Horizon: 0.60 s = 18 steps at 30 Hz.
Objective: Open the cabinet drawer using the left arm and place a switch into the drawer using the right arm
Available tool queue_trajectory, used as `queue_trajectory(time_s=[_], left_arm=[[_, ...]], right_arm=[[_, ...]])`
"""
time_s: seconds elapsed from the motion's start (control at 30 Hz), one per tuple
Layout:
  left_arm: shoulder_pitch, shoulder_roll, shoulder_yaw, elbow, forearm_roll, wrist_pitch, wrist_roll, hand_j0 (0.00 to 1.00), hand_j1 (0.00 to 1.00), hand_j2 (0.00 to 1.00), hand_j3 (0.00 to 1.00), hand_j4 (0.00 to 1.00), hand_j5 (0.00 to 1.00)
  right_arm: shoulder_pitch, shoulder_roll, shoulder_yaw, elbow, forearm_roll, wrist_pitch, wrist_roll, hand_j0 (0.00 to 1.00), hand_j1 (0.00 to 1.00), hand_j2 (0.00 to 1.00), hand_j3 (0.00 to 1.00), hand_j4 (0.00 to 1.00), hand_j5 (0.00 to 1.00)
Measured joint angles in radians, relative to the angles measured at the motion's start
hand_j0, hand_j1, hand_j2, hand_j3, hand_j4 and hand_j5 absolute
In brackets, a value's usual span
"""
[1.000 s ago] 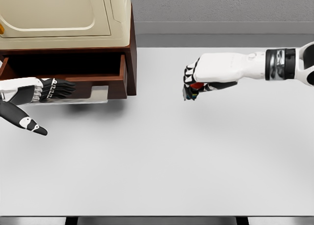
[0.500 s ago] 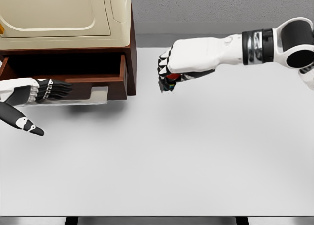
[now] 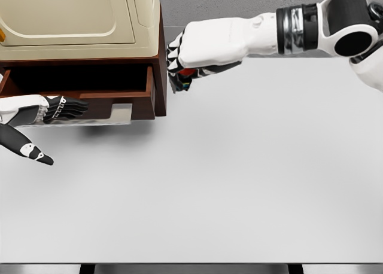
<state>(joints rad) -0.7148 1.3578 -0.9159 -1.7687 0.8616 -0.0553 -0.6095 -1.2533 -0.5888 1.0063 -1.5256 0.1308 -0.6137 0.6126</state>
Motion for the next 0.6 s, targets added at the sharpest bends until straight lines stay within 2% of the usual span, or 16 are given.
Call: queue_trajectory(time_s=[0.2, 0.6], left_arm=[[0.002, 0.003, -0.005, 0.002, -0.019, -0.027, 0.001, 1.00, 1.00, 1.00, 1.00, 1.00, 1.00], [0.009, 0.010, -0.012, 0.005, -0.005, -0.055, 0.000, 1.00, 1.00, 1.00, 1.00, 1.00, 1.00]], right_arm=[[-0.028, 0.056, 0.017, 0.013, 0.000, 0.000, 0.000, 0.39, 0.39, 0.39, 0.39, 0.39, 0.39], [-0.109, 0.205, 0.077, 0.155, 0.002, 0.000, -0.001, 0.38, 0.38, 0.38, 0.38, 0.38, 0.38]])
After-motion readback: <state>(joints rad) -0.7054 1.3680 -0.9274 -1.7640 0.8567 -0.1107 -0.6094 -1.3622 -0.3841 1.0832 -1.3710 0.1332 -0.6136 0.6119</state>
